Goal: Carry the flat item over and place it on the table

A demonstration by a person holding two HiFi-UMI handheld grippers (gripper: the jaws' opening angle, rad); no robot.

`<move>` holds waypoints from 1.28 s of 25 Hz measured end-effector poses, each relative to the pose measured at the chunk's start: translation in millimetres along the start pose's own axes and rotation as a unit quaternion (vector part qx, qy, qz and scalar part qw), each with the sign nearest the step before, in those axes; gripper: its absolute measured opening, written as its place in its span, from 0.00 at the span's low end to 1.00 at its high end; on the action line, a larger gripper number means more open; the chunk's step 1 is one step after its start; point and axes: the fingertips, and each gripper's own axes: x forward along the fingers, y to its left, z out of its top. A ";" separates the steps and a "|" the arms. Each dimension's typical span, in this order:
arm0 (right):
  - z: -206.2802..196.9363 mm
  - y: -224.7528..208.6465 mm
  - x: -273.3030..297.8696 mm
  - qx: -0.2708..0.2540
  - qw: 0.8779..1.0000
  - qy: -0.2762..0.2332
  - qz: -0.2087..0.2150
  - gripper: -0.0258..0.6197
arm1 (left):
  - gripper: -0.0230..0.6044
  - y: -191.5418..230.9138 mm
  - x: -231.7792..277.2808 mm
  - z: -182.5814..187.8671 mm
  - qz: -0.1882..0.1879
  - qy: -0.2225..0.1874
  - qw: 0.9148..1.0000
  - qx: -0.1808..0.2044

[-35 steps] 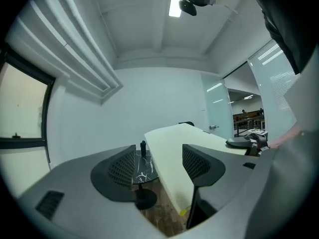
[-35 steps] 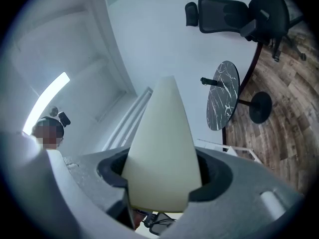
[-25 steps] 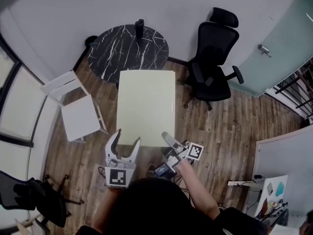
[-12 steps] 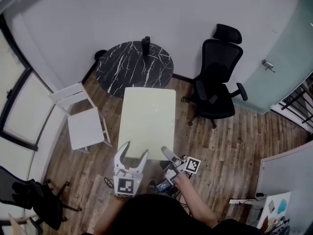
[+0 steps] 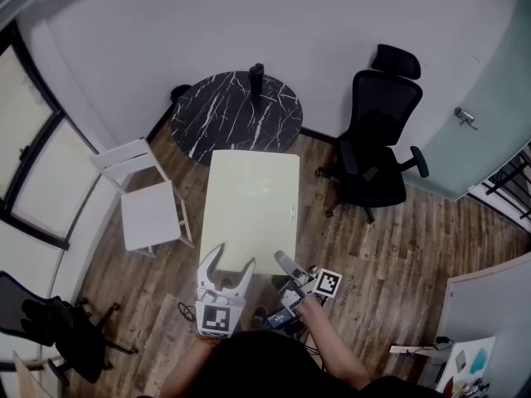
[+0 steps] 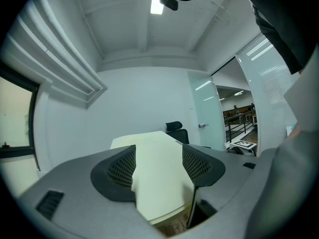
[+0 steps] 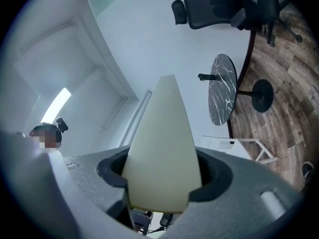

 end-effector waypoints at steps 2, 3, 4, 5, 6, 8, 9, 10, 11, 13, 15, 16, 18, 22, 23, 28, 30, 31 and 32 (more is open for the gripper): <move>2.2 -4.0 3.1 0.003 1.000 0.000 -0.003 0.50 | 0.49 2.9 6.2 -3.2 -0.010 -0.010 0.999 0.030; 2.7 -6.0 4.8 0.004 1.000 -0.001 -0.005 0.50 | 0.49 4.4 8.8 -4.2 -0.012 -0.012 0.999 0.033; 3.5 -7.9 6.4 0.005 1.000 -0.001 -0.006 0.50 | 0.50 5.7 11.5 -4.8 -0.013 -0.011 1.000 0.026; 5.1 -9.6 8.0 0.005 1.000 -0.002 -0.007 0.50 | 0.49 6.6 14.7 -4.8 -0.012 -0.008 1.000 0.010; 7.6 -11.0 9.9 0.005 1.000 -0.004 -0.008 0.50 | 0.49 7.6 18.6 -4.7 -0.011 -0.005 1.000 -0.005; 12.9 -13.3 14.2 0.001 1.000 -0.005 -0.011 0.50 | 0.49 11.7 27.3 -7.1 -0.019 -0.009 1.000 0.008; 15.4 -14.6 16.6 -0.002 1.000 -0.006 -0.013 0.50 | 0.49 14.6 31.7 -8.0 -0.024 -0.013 0.999 0.020; 17.9 -16.1 19.2 -0.003 1.000 -0.006 -0.015 0.50 | 0.49 17.6 35.8 -7.6 -0.025 -0.014 0.999 0.020; 20.5 -17.8 21.9 -0.003 1.000 -0.006 -0.016 0.50 | 0.49 20.7 39.8 -6.1 -0.024 -0.013 1.000 0.009; 26.8 -20.8 28.9 -0.005 1.000 -0.007 -0.016 0.50 | 0.49 27.0 48.0 -3.4 -0.023 -0.010 1.000 -0.011; 32.2 -23.5 37.5 -0.006 1.000 -0.008 -0.017 0.50 | 0.49 33.5 55.2 -4.3 -0.029 -0.013 0.999 0.003; 34.1 -25.2 42.5 -0.006 1.000 -0.008 -0.018 0.50 | 0.49 37.4 58.1 -5.0 -0.032 -0.014 0.999 0.009; 37.0 -28.3 54.6 -0.005 1.000 -0.009 -0.018 0.50 | 0.49 47.2 64.2 -5.8 -0.032 -0.017 0.999 0.003; 45.4 -35.4 77.6 -0.002 1.000 -0.009 -0.019 0.50 | 0.49 66.0 78.4 -2.0 -0.028 -0.013 0.999 -0.034; 47.9 -36.9 83.2 -0.003 1.000 -0.009 -0.021 0.50 | 0.49 71.0 82.0 -0.9 -0.027 -0.012 0.999 -0.038; 54.8 -45.3 114.0 -0.004 1.000 -0.009 -0.028 0.50 | 0.49 99.6 96.5 -2.0 -0.034 -0.015 0.999 -0.039; 59.4 -47.6 127.2 -0.005 0.999 -0.011 -0.030 0.50 | 0.49 111.2 103.7 -2.4 -0.040 -0.018 0.999 -0.029; 62.1 -48.2 133.0 -0.006 0.999 -0.012 -0.030 0.50 | 0.49 116.1 107.2 -0.4 -0.041 -0.019 0.998 -0.032; 64.6 -49.0 138.2 -0.006 0.999 -0.015 -0.031 0.50 | 0.49 120.8 110.5 1.5 -0.043 -0.021 0.998 -0.033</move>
